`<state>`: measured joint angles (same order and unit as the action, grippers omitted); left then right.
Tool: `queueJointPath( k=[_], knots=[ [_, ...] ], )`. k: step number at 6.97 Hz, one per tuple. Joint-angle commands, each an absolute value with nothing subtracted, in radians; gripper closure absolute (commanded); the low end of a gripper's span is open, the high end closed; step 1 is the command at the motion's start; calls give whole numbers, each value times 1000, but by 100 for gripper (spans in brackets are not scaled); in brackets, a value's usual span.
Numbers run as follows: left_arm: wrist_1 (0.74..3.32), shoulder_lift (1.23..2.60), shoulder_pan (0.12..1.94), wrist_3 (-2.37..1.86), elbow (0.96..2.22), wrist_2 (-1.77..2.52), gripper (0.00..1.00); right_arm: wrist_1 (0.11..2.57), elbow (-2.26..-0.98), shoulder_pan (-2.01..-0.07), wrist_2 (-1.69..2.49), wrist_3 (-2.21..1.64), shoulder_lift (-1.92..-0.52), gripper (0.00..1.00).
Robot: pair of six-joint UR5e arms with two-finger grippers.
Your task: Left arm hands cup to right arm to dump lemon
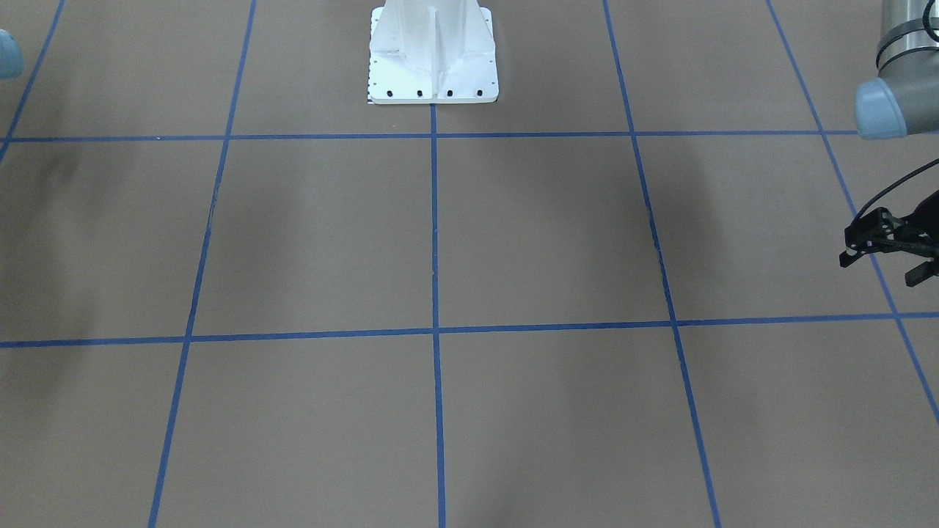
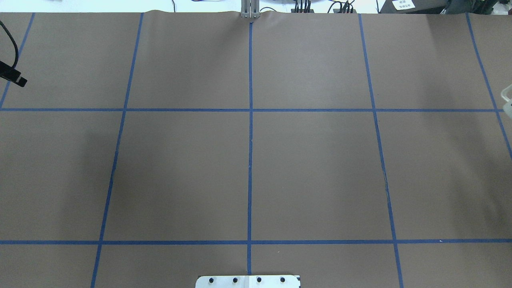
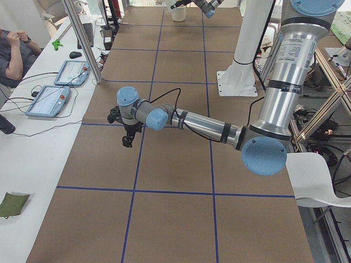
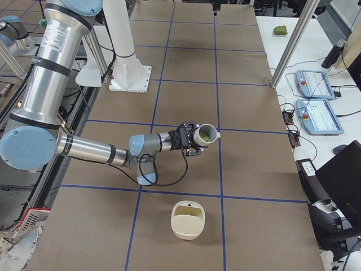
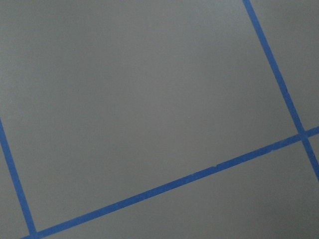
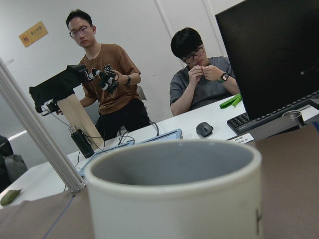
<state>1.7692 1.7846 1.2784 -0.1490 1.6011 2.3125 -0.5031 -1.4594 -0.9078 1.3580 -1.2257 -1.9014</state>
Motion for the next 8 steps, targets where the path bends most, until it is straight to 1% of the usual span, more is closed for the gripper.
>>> queueJointPath(
  k=[1,3,4,5,6,7,8],
  knots=[
    [1769,1781,1279,-149,1611,2313,0,-685,-1291,-978,1358,-1464,-1902,56],
    [1743,1781,1279,-149,1638,2313,0,-703,-1238,-1044,1358,-1706,-1902,56],
    [1720,1781,1279,-150,1663,2312,0,-703,-1227,-1072,1361,-1803,-1902,56],
    [1677,1784,1278,-150,1693,2307,0,-710,-1191,-1084,1361,-1935,-1902,56],
    [1649,1784,1278,-150,1716,2306,0,-780,-1151,-1091,1361,-2074,-1898,61],
    [1644,1783,1279,-149,1720,2307,0,-814,-1144,-1091,1361,-2132,-1896,63],
    [1644,1781,1279,-150,1724,2309,0,-815,-1144,-1089,1361,-2216,-1888,63]
  ],
)
